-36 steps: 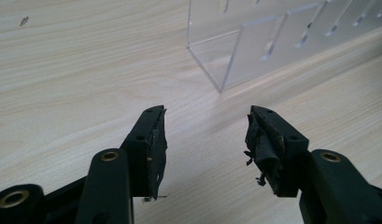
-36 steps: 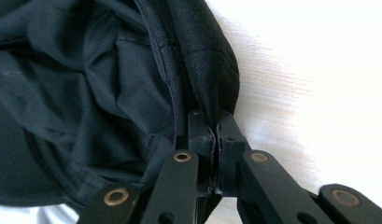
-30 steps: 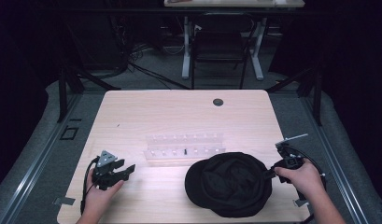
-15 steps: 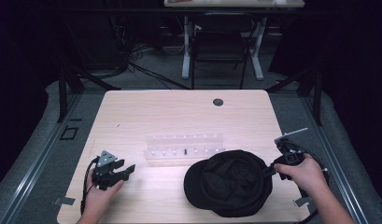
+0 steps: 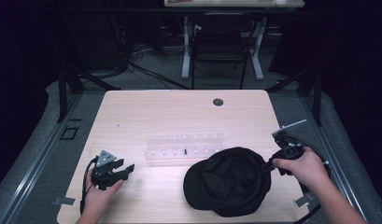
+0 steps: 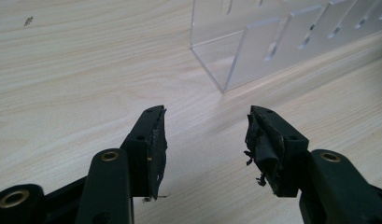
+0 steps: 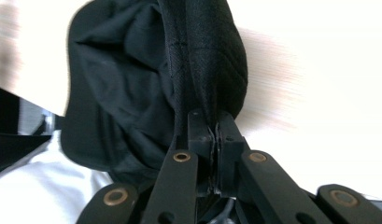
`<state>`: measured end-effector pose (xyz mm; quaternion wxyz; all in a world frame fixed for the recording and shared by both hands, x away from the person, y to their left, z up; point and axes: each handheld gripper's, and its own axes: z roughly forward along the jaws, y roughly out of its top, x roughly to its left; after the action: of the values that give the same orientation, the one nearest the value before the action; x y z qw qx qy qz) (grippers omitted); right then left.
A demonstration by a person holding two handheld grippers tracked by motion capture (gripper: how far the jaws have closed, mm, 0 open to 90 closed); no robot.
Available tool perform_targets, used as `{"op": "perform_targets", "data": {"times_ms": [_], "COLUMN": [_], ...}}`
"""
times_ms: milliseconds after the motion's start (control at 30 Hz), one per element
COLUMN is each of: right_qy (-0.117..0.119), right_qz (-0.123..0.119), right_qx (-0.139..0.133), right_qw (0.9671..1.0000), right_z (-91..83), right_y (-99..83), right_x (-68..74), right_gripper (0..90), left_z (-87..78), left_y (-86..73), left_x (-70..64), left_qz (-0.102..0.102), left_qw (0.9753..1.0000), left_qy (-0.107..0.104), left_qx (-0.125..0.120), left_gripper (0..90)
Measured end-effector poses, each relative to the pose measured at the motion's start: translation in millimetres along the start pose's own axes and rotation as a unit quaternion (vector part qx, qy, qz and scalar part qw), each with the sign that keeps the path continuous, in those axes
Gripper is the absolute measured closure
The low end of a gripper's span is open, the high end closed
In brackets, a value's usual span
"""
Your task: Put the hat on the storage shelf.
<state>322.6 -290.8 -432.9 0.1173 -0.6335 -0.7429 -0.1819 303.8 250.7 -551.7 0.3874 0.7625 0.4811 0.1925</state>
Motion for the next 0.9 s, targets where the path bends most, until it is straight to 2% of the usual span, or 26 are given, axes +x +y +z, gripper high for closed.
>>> {"op": "perform_targets", "data": {"times_ms": [67,133,300,333,400,533,567,633,667,767,833,900], "right_qy": [0.015,0.018,0.008,0.007,0.005,0.004,0.004,0.005,0.007,0.006,0.010,0.014], "right_qz": [0.005,0.008,0.004,-0.010,0.006,0.001,0.012,0.004,0.013,0.004,0.011,0.006], "right_qx": [0.002,0.000,-0.004,0.009,-0.009,0.000,-0.007,0.006,-0.005,0.005,-0.003,0.000], "right_qw": [0.9999,0.9998,0.9999,0.9999,0.9999,1.0000,0.9999,1.0000,0.9999,1.0000,0.9999,0.9999], "right_z": [-3.3,-5.9,-14.3,-17.5,-18.6,-24.7,-24.6,-28.8,-28.0,-31.8,-32.9,-36.4], "right_y": [1.1,1.5,2.9,4.3,3.5,6.3,6.3,8.7,8.7,10.8,11.0,11.9], "right_x": [1.1,3.9,13.1,13.0,18.2,21.6,23.7,24.7,27.2,31.3,36.1,39.1], "right_gripper": [87.8,87.9,87.9,87.9,87.9,87.9,87.9,87.9,87.9,87.9,88.0,88.0], "left_z": [-0.1,0.1,0.6,0.6,0.5,0.3,0.2,0.4,0.4,0.6,0.5,0.4], "left_y": [0.0,-0.2,-0.3,-0.3,-0.2,0.0,0.0,-0.1,-0.1,-0.2,-0.2,-0.1], "left_x": [0.2,0.3,-0.5,-0.6,-0.5,0.4,0.5,0.4,0.3,0.0,0.2,0.2], "left_qz": [0.001,-0.001,0.001,0.001,0.001,0.001,0.001,0.000,0.000,-0.001,0.000,0.000], "left_qw": [1.0000,1.0000,1.0000,1.0000,1.0000,1.0000,1.0000,1.0000,1.0000,1.0000,1.0000,1.0000], "left_qy": [0.000,0.000,0.001,0.001,0.001,0.001,0.001,0.001,0.001,0.000,0.001,0.000], "left_qx": [0.000,0.001,0.001,0.000,0.000,0.001,0.001,0.001,0.001,0.002,0.002,0.002], "left_gripper": [46.4,46.4,46.4,46.4,46.4,46.5,46.5,46.5,46.5,46.5,46.6,46.5]}}
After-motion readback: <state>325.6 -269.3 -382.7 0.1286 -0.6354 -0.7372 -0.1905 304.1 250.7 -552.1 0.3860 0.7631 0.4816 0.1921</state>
